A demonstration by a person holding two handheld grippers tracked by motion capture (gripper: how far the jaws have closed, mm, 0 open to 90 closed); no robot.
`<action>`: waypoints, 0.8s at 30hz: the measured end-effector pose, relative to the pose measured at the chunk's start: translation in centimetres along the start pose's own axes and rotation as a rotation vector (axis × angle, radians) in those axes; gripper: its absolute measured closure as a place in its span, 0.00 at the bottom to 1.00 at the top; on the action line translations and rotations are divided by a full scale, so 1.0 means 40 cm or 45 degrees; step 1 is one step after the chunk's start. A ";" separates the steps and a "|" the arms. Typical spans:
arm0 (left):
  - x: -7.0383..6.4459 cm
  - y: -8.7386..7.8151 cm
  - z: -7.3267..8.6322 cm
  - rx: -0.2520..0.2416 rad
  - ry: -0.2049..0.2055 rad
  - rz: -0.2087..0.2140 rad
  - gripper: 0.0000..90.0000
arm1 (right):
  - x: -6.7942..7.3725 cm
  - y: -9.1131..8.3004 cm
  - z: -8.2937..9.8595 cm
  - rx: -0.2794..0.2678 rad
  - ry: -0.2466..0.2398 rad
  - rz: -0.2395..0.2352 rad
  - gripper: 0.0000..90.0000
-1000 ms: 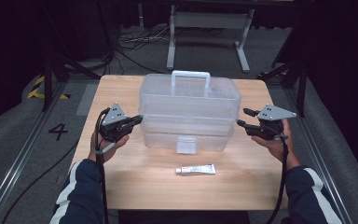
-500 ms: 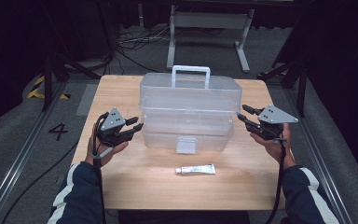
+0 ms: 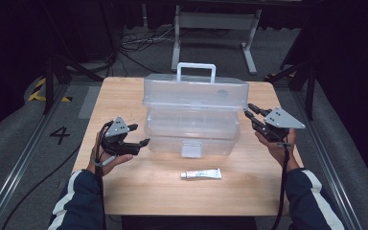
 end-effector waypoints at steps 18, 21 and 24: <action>-0.012 0.083 0.023 0.082 -0.037 0.038 0.28 | -0.003 0.021 -0.033 -0.029 -0.026 0.127 0.86; -0.010 0.080 0.024 0.072 -0.053 0.047 0.30 | -0.006 0.023 -0.036 -0.028 -0.031 0.129 0.86; -0.012 0.078 0.021 0.070 -0.051 0.046 0.31 | -0.008 0.026 -0.039 -0.023 -0.030 0.135 0.86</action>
Point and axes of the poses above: each handheld gripper's, and its own axes: y roughly forward along the jaws, z roughly out of its underside, x roughly to its left, the point moved 3 cm from there along y, roughly forward along the jaws
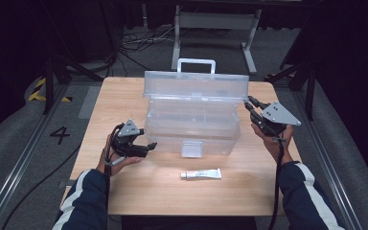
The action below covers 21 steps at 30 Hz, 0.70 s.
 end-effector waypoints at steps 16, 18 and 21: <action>-0.001 -0.003 -0.001 0.013 0.014 -0.010 0.35 | -0.021 0.022 -0.019 0.009 -0.002 0.020 0.88; -0.001 -0.004 0.000 0.018 0.022 -0.012 0.36 | -0.024 0.024 -0.021 0.012 -0.004 0.021 0.88; -0.001 -0.007 0.000 0.019 0.024 -0.015 0.36 | -0.029 0.027 -0.025 0.017 -0.015 0.020 0.89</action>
Point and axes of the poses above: each handheld gripper's, and its own axes: y roughly forward along the jaws, z roughly out of its underside, x roughly to its left, the point moved 3 cm from there along y, roughly forward along the jaws
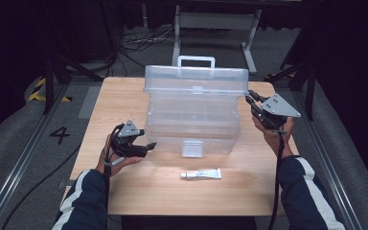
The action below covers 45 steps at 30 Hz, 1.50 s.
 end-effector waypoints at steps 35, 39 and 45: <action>-0.045 -0.042 -0.093 -0.134 0.214 0.082 0.56 | -0.043 0.048 -0.045 0.052 0.055 -0.006 0.90; -0.059 -0.026 -0.101 -0.081 0.270 0.121 0.59 | -0.046 0.052 -0.048 0.055 0.063 -0.004 0.90; -0.079 0.011 -0.110 0.040 0.372 0.132 0.60 | -0.050 0.056 -0.051 0.060 0.065 -0.004 0.90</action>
Point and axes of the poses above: each handheld gripper's, and its own axes: y roughly forward along the jaws, z roughly out of its underside, x roughly to its left, the point moved 3 cm from there along y, roughly forward along the jaws
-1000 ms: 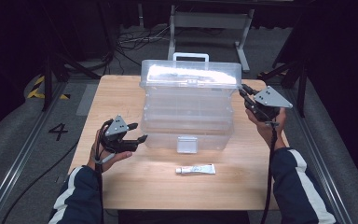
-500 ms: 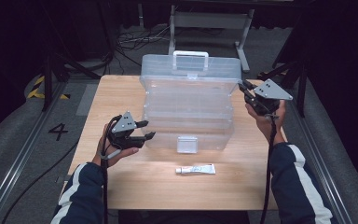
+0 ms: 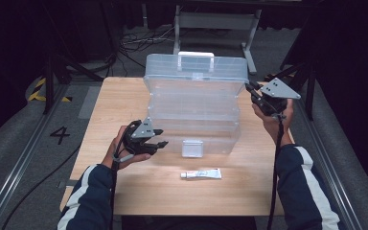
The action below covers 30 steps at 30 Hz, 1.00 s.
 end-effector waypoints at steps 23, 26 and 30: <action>0.021 0.091 -0.024 0.311 0.159 0.076 0.75 | -0.017 0.027 -0.013 -0.004 0.064 0.013 0.91; 0.021 0.093 -0.022 0.321 0.172 0.091 0.79 | -0.020 0.035 -0.017 -0.004 0.078 0.021 0.92; 0.022 0.092 -0.021 0.321 0.178 0.105 0.81 | -0.026 0.043 -0.017 -0.005 0.094 0.029 0.92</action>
Point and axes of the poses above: each handheld gripper's, and its own axes: y roughly forward along the jaws, z roughly out of its underside, x roughly to its left, the point moved 3 cm from there along y, roughly forward along the jaws
